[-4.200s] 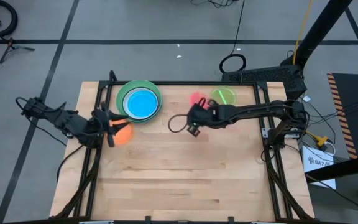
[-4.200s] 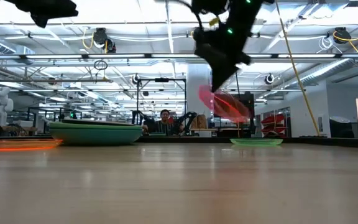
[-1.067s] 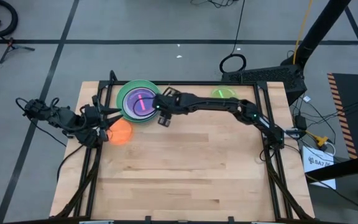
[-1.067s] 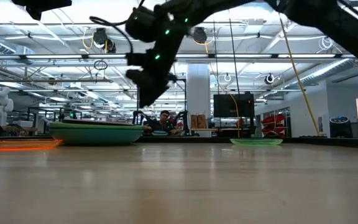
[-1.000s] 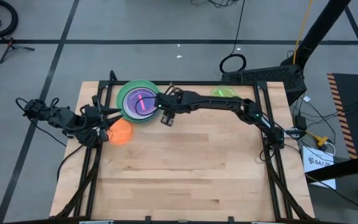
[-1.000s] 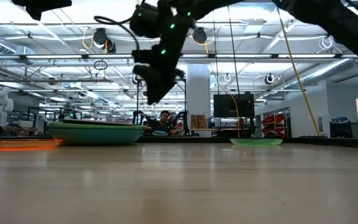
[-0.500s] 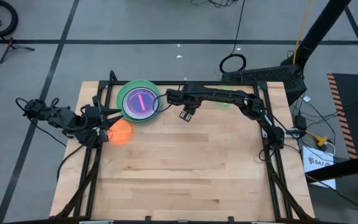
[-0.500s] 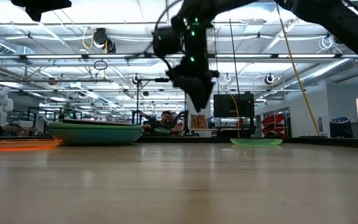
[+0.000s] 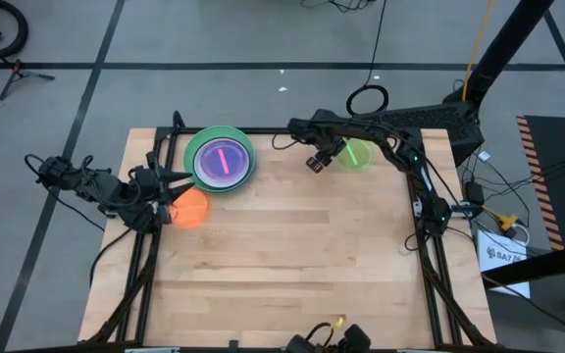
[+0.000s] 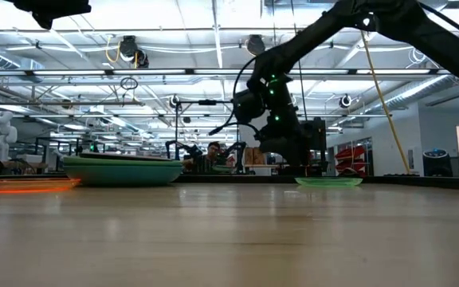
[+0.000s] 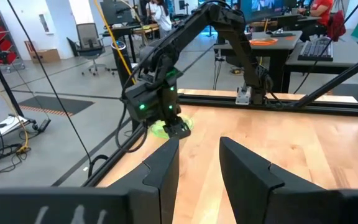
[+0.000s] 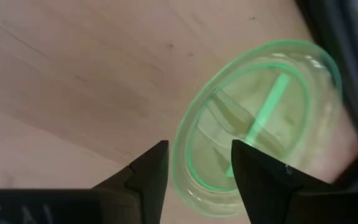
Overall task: Stack plastic plates
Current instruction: Stack the small green plate on top of the small pink plate
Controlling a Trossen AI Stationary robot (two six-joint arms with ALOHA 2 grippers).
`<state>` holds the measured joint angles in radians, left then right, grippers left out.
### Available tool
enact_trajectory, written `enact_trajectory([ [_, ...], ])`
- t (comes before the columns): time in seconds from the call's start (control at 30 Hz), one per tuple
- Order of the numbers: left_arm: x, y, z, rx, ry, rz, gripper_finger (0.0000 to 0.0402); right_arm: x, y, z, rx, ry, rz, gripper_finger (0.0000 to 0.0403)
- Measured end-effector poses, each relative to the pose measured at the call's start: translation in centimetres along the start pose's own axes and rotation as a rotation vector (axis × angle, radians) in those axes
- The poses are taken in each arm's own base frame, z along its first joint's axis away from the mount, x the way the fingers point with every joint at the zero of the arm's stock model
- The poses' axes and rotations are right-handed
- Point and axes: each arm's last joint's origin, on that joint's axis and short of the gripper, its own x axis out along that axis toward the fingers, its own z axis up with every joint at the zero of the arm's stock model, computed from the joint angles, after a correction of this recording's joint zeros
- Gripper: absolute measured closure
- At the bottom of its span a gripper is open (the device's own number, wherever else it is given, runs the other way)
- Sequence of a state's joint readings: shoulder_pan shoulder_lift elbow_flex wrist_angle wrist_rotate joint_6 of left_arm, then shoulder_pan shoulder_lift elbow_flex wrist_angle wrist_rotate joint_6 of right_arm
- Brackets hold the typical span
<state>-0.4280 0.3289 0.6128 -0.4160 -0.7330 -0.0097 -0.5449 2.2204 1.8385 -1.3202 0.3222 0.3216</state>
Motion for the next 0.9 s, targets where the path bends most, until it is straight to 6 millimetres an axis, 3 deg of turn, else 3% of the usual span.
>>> enact_trajectory([
  [0.57, 0.0, 0.0, 0.0, 0.003, 0.002, -0.001, 0.0279, 3.3, 0.4, -0.3, 0.024, -0.027, -0.033, 0.0238],
  [0.9, 0.0, 0.0, -0.1, -0.007, 0.012, -0.001, 0.0279, 3.6, 0.1, 0.0, 0.042, -0.037, -0.017, 0.0327],
])
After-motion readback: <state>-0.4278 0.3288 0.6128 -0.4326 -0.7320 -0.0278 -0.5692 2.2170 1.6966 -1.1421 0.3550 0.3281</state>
